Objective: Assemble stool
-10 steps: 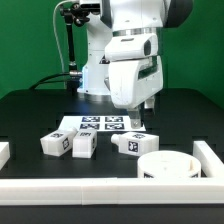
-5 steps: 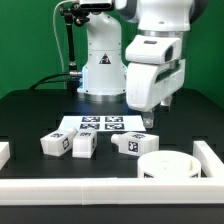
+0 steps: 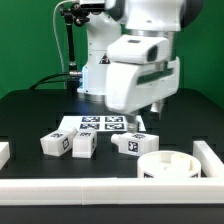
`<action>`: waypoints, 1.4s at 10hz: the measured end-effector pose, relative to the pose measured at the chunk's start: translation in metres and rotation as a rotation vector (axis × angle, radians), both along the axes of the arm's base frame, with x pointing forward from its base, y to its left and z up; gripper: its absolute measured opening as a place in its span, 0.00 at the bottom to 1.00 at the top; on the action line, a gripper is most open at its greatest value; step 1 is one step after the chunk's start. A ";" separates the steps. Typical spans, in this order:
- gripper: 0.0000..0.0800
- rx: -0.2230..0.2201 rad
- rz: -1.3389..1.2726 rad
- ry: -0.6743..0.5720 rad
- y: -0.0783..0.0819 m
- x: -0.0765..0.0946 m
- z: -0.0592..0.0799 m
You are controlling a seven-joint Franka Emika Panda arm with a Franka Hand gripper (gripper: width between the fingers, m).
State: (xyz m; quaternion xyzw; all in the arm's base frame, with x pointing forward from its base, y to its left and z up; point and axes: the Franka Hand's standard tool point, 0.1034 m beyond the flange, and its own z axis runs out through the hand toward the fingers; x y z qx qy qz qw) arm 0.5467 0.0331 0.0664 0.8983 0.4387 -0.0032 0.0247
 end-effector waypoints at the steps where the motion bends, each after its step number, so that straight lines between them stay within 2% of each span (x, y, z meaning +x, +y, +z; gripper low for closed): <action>1: 0.81 0.000 0.004 0.008 0.005 -0.004 -0.003; 3: 0.81 -0.002 0.004 0.020 0.007 -0.006 -0.003; 5: 0.81 0.001 -0.057 -0.018 0.000 0.001 -0.010; 7: 0.81 -0.049 -0.122 0.047 0.002 0.010 -0.016; 8: 0.81 -0.085 -0.116 0.115 0.006 0.009 -0.013; 10: 0.81 -0.126 -0.120 0.201 0.017 0.004 -0.015; 12: 0.81 -0.190 -0.130 0.322 0.026 -0.002 -0.017; 13: 0.81 -0.223 -0.134 0.354 0.026 -0.005 -0.019; 14: 0.81 -0.291 -0.124 0.398 0.023 -0.008 -0.019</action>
Offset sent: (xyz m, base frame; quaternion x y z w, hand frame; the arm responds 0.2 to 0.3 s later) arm 0.0000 0.0000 0.0000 0.0000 0.0000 0.0000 1.0000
